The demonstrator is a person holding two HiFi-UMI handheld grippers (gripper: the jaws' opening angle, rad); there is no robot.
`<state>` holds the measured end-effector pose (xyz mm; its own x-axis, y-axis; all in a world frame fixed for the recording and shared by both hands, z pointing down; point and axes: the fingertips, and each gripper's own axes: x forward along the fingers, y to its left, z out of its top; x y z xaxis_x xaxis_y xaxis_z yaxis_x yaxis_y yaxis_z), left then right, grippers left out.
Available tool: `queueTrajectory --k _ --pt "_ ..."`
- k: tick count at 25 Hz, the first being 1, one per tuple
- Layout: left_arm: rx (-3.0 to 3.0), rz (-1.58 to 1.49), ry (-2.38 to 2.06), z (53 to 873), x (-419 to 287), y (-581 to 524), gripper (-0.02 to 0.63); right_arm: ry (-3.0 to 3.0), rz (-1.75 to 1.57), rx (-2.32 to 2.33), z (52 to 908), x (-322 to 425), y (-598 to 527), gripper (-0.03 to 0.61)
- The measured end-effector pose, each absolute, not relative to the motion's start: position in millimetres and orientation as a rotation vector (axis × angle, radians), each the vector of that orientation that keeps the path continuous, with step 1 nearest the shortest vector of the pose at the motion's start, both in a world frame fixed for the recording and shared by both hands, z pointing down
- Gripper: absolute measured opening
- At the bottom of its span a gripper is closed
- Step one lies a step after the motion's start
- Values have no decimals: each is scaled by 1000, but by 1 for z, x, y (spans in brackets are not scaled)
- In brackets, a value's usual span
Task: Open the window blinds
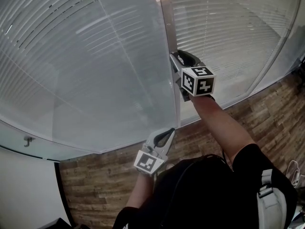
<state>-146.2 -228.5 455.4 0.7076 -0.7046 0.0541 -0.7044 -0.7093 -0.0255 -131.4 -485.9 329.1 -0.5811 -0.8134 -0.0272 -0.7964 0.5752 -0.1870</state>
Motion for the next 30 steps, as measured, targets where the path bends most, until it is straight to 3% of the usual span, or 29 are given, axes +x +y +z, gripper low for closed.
queueTrajectory --k 10,14,17,21,27,30 --pt "-2904 -94 1202 453 -147 -228 5 2744 -190 -1357 330 -132 -485 135" --pt "-2900 -97 1209 453 -148 -229 5 2807 -73 -1287 327 -132 -475 255" --pt "-2903 -113 1205 457 -149 -227 5 2892 113 -1292 335 -131 -467 258" --pt "-2917 -120 1203 461 -148 -225 5 3042 533 -1356 338 -133 -458 232" --pt "-2918 -102 1200 461 -150 -227 5 3008 1735 -1436 325 -139 -460 195" --pt "-2922 -93 1211 461 -152 -226 4 2958 2081 -1372 332 -142 -462 189"
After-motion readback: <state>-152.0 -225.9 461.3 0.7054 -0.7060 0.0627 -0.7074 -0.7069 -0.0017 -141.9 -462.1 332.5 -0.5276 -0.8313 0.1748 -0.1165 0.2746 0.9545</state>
